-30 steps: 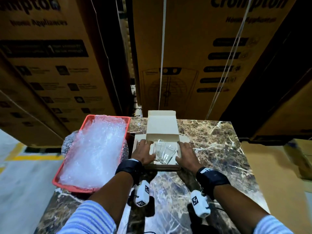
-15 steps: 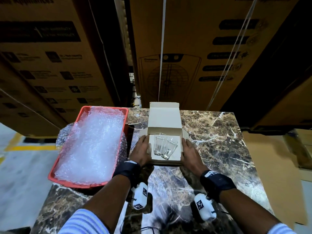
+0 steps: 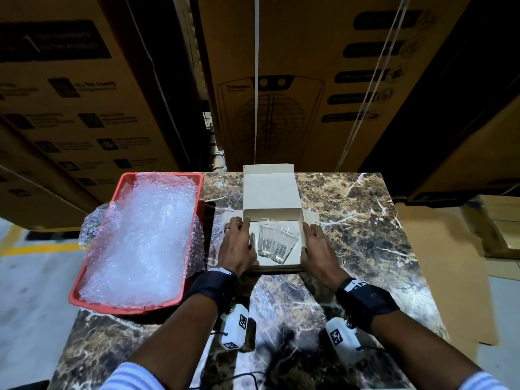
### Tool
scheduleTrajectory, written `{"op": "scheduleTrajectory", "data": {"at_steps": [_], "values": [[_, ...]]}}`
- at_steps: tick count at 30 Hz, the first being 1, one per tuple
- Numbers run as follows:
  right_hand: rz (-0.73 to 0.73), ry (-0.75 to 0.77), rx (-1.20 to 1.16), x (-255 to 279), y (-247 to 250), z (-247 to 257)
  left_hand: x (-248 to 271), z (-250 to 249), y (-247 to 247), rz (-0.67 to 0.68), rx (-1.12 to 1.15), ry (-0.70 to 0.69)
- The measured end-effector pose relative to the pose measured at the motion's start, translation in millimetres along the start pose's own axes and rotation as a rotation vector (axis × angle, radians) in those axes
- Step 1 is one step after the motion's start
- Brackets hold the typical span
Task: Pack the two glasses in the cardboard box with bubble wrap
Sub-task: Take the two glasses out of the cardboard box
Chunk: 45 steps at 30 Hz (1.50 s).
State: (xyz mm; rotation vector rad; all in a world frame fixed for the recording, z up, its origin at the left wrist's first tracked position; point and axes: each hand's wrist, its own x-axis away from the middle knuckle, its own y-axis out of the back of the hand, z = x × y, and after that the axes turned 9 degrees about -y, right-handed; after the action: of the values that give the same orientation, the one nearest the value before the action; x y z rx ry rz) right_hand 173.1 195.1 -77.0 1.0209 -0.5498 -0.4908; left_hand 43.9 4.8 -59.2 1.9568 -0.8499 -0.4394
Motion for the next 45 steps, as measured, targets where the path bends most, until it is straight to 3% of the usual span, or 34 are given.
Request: {"op": "scheduleTrajectory", "data": {"at_steps": [17, 22, 25, 28, 34, 39, 45], "values": [[0.000, 0.045, -0.076, -37.7, 5.5, 25.8, -41.2, 14.3, 17.7, -0.064, 0.121, 0.043], [0.011, 0.025, 0.009, -40.3, 11.8, 32.9, -52.0, 15.6, 19.6, -0.074, 0.034, 0.011], [-0.036, 0.074, 0.087, -46.1, 13.3, 45.0, -64.4, 12.7, 19.2, -0.073, 0.006, -0.086], [0.013, 0.153, 0.105, -54.6, 11.0, 60.4, -83.0, 9.1, 15.7, 0.025, -0.100, -0.196], [0.125, 0.089, 0.289, -66.6, -1.4, 74.8, -96.6, 10.1, 6.4, 0.176, -0.274, -0.158], [0.129, 0.079, 0.132, -70.1, -4.8, 72.0, -96.7, 15.4, 8.4, 0.136, -0.272, -0.166], [0.111, -0.013, -0.051, -73.6, 12.9, 66.6, -89.5, 28.4, 8.3, 0.028, 0.002, -0.295]]}}
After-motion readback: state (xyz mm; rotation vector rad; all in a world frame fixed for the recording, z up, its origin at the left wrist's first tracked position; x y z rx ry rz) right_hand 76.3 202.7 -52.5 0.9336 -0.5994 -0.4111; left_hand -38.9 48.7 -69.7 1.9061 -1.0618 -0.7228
